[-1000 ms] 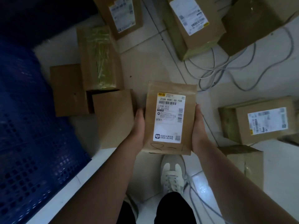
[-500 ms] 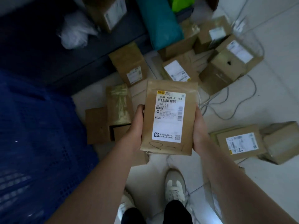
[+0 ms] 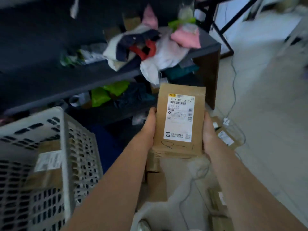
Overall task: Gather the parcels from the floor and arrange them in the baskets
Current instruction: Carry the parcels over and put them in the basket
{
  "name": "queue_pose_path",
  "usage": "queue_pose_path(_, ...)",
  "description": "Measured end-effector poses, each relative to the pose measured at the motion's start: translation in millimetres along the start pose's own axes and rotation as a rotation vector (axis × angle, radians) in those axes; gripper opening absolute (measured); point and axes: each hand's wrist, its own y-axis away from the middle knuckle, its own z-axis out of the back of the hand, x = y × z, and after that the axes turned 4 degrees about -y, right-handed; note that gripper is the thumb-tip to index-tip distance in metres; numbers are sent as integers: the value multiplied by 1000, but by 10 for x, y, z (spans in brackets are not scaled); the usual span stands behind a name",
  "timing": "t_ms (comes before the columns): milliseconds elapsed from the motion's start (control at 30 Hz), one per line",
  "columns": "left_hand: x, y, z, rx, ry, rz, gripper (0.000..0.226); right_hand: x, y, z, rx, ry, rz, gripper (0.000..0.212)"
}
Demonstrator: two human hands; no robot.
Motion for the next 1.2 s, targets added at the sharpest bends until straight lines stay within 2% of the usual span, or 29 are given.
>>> queue_pose_path(100, -412, 593, 245, -41, 62, -66, 62, 433, 439, -447, 71, 41, 82, 47)
queue_pose_path(200, -754, 1270, 588, -33, 144, -207, 57, 763, 888, -981, 146, 80, 188, 42)
queue_pose_path(400, -1053, 2328, 1683, -187, 232, -397, 52, 809, 1811, -2204, 326, 211, 271, 38)
queue_pose_path(533, -1024, 3018, 2637, -298, 271, -443, 54, 502, 2475, -3124, 499, 237, 237, 47)
queue_pose_path(667, -985, 3830, 3720, -349, 337, -516, 54, 153, 3300, -4191, 621, 260, 260, 42)
queue_pose_path(900, -923, 5015, 5520, -471, 307, -660, 53, -532, 4575, -5763, 806, 264, 281, 45)
queue_pose_path(1067, -634, 5208, 6494, -538, 355, -576, 51, -1143, 4943, -6525, 852, 331, 224, 48)
queue_pose_path(1200, -431, 4857, 7124, -551, 411, -461, 51, -1670, 4716, -6993, 816, 434, 154, 43)
